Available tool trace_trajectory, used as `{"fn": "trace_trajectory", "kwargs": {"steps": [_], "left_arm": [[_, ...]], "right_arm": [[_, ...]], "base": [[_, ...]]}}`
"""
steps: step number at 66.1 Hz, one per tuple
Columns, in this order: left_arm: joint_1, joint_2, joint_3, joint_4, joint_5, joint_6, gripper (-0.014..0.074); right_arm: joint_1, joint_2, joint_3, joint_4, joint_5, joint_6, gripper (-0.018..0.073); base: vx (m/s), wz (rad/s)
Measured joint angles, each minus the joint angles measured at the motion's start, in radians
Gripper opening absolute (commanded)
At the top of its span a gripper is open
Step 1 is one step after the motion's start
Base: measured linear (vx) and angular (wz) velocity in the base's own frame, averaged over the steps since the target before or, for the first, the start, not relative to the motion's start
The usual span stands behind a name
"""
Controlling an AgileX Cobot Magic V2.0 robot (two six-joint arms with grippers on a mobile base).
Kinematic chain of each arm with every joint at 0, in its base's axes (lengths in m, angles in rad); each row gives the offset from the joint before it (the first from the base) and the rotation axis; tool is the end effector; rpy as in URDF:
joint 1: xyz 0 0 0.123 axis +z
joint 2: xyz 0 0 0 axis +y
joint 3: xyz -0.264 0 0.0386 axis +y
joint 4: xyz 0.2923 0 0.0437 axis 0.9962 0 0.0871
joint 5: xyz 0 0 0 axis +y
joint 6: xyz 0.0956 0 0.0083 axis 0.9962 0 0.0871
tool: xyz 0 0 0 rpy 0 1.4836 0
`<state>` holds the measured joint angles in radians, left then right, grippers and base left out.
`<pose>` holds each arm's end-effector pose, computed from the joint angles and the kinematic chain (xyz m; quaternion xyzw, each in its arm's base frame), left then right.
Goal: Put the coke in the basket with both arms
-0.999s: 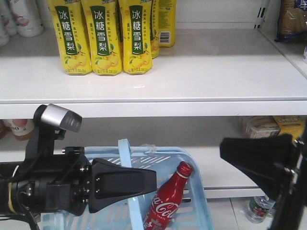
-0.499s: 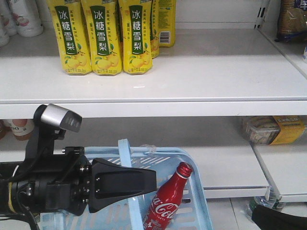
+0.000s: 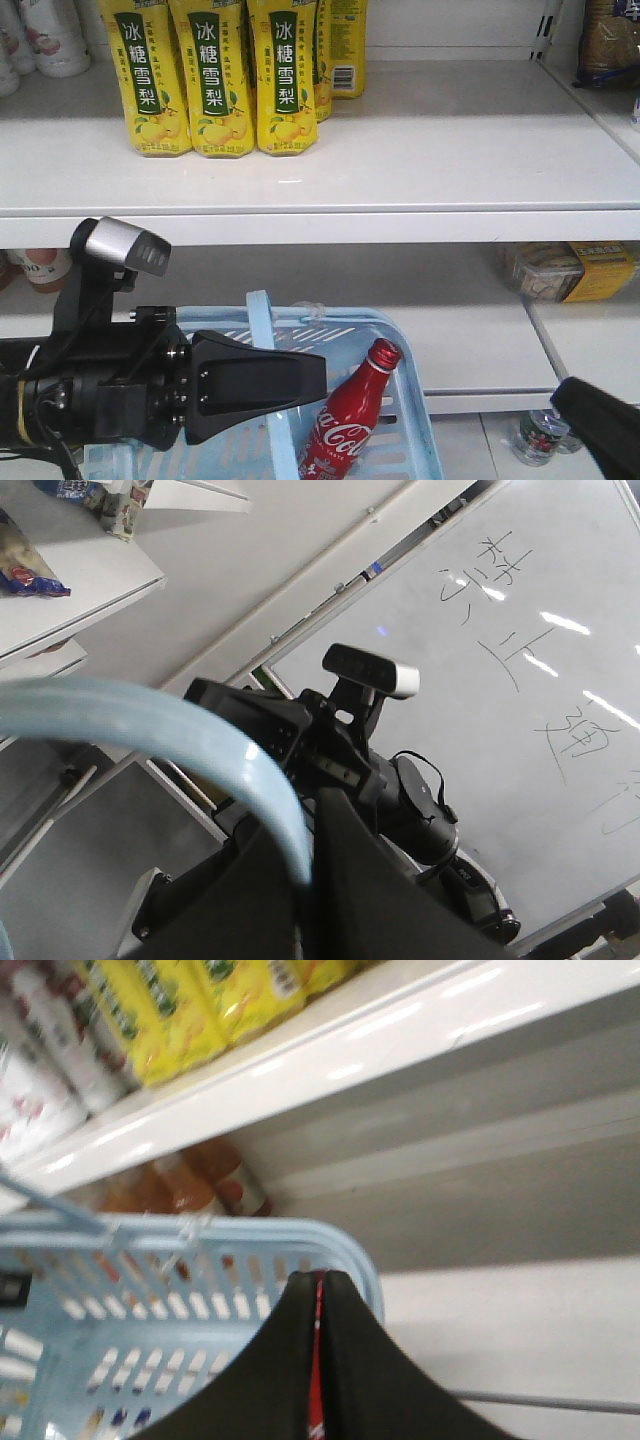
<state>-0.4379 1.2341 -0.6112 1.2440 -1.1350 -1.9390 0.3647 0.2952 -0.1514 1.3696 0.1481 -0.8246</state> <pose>0.2017 -0.1854 0.2532 0.1668 0.6744 -0.6777 0.2412 0.1340 0.0661 0.2299 0.0166 0.7365 0.3435 0.5825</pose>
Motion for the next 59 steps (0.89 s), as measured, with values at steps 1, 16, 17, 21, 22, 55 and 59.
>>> {"fn": "trace_trajectory", "kwargs": {"steps": [1,16,17,21,22,55,59], "left_arm": [[0.0,0.0,0.0,0.0,0.0,0.0,-0.0006],[0.0,0.0,0.0,0.0,0.0,0.0,-0.0006],[0.0,0.0,0.0,0.0,0.0,0.0,-0.0006],[0.0,0.0,0.0,0.0,0.0,0.0,-0.0006],[0.0,0.0,0.0,0.0,0.0,0.0,-0.0006],[0.0,0.0,0.0,0.0,0.0,0.0,-0.0006],[0.0,0.0,0.0,0.0,0.0,0.0,-0.0006]], "right_arm": [[0.0,0.0,0.0,0.012,-0.014,0.0,-0.0002],[0.0,0.0,0.0,0.105,-0.107,-0.015,-0.0002],[0.0,0.0,0.0,0.105,-0.11,-0.022,-0.0002],[0.0,0.0,0.004,0.101,-0.118,-0.066,-0.0002],[0.0,0.0,0.007,0.099,-0.119,-0.08,-0.0002],[0.0,0.0,0.073,0.118,-0.12,-0.23,-0.0002],[0.0,0.0,0.073,0.118,-0.12,-0.23,-0.0002]], "base": [[0.0,0.0],[0.0,0.0],[0.0,0.0],[0.0,0.0],[0.0,0.0],[0.0,0.0],[0.0,0.0]]}}
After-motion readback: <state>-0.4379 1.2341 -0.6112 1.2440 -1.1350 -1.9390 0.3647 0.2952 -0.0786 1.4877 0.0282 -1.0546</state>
